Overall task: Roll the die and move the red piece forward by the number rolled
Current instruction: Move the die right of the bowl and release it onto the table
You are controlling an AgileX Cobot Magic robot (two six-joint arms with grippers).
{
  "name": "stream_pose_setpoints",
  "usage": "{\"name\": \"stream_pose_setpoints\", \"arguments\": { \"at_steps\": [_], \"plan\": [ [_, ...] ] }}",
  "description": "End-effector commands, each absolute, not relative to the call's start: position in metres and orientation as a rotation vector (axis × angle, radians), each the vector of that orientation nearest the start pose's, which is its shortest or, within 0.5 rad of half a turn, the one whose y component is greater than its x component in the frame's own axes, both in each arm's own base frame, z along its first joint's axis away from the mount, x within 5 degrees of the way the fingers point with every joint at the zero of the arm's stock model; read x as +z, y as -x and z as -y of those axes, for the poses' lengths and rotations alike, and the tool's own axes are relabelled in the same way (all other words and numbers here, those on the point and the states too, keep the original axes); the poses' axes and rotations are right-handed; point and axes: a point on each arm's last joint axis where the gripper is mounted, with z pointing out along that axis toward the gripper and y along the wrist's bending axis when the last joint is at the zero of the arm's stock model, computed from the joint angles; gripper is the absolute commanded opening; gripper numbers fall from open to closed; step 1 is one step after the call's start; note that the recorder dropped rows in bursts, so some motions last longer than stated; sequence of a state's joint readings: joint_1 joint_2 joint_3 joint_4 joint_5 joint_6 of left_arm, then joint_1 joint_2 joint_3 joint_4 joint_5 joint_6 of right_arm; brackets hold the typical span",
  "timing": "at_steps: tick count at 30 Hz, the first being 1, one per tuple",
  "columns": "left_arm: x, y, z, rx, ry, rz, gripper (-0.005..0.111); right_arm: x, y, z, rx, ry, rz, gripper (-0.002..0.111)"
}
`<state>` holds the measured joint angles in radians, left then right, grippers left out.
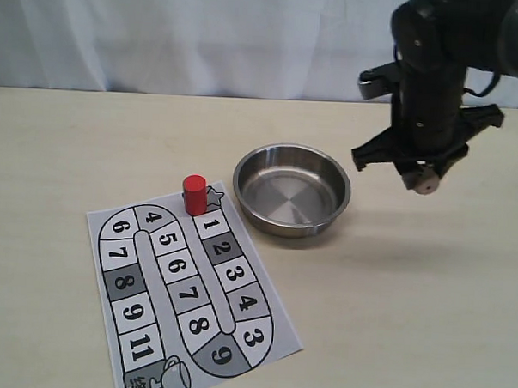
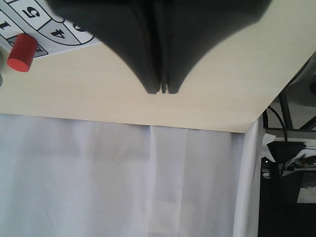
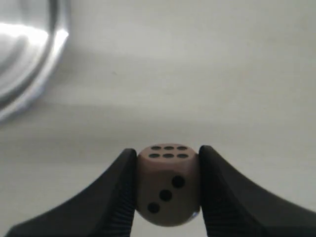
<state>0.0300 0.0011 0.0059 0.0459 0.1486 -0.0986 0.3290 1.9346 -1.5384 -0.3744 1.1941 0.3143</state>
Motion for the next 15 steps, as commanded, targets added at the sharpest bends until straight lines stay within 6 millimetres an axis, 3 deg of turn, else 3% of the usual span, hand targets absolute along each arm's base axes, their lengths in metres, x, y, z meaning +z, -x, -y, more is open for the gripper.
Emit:
{"name": "stream_pose_setpoints", "arguments": {
  "at_steps": [1,8,15],
  "plan": [
    [0.2,-0.056,-0.002,-0.02,0.07,-1.626,0.0,0.238,-0.361,-0.048,-0.475,0.056,-2.931,0.004],
    [0.2,-0.056,-0.002,-0.02,0.07,-1.624,0.0,0.233,-0.338,0.011,-0.45,0.042,-2.933,0.004],
    [0.2,-0.056,-0.002,-0.02,0.07,-1.624,0.0,0.212,-0.33,0.053,-0.562,0.061,-2.865,0.004]
  ]
}}
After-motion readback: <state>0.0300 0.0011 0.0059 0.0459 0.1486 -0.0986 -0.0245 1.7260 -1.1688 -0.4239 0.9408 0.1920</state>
